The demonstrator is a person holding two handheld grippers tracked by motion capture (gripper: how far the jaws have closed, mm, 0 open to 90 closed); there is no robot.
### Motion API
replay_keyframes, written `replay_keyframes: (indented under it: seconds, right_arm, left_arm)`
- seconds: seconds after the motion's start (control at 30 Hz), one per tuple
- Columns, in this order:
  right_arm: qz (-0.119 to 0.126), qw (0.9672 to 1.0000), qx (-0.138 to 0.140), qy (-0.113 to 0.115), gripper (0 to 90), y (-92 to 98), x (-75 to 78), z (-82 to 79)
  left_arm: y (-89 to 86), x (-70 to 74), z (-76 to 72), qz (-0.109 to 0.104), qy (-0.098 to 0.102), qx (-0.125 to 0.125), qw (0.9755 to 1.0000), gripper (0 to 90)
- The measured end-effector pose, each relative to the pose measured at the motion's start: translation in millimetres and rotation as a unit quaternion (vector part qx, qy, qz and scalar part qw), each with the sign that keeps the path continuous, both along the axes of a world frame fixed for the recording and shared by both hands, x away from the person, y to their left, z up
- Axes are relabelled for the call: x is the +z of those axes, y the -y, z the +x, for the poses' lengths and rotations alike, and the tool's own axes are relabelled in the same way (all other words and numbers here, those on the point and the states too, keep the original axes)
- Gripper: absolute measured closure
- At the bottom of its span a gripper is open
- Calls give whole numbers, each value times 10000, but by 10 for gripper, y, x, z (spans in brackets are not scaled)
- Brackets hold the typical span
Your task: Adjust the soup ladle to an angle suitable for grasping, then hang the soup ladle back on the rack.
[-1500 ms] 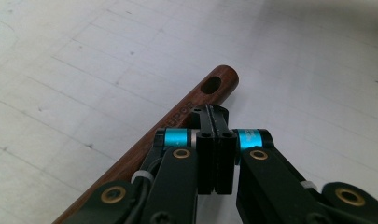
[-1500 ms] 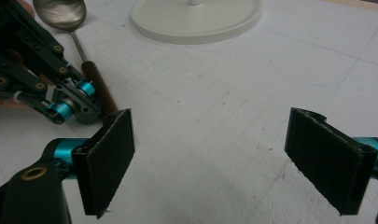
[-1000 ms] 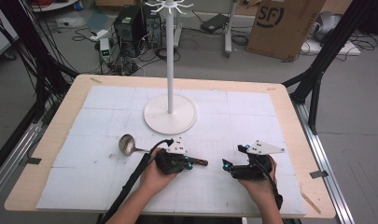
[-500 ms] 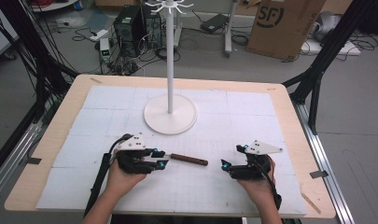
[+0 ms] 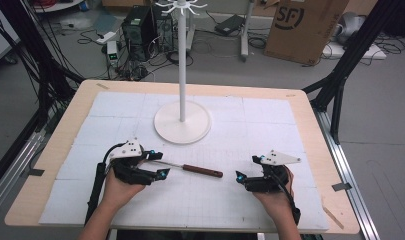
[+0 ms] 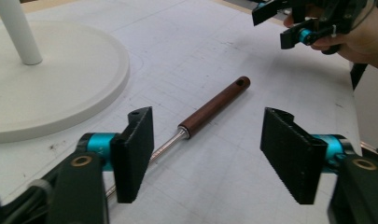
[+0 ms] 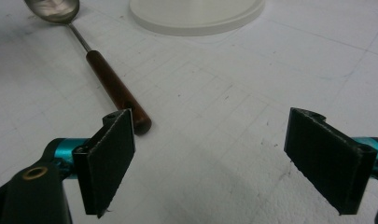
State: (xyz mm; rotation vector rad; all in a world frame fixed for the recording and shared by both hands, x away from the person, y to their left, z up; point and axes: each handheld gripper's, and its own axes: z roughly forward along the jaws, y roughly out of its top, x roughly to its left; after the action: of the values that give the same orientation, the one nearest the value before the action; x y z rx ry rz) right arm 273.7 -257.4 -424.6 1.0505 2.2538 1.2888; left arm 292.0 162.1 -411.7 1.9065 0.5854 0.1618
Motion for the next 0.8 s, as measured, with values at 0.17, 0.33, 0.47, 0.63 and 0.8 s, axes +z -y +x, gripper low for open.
replay_keyframes:
  seconds: [0.17, 0.33, 0.47, 0.63, 0.8]
  right_arm:
    - [-27, 10000, 2, -8, 150, -23, -13, 32]
    - [-52, 10000, 63, -33, 150, -44, -29, 50]
    - [5, 10000, 65, -45, 150, -29, -19, 50]
    - [-41, 10000, 76, -13, 150, -32, -18, 40]
    - [-28, 9999, 129, 42, 150, -30, 7, 28]
  left_arm:
    - [4, -11, -12, 123, 59, 23, 9999, 207]
    - [8, -8, -17, 120, 95, 66, 9999, 145]
    - [4, -7, -19, 169, 90, 41, 9998, 135]
    - [-5, -1, -10, 220, 75, 42, 9997, 135]
    - [28, 55, 11, 323, 70, 50, 9994, 139]
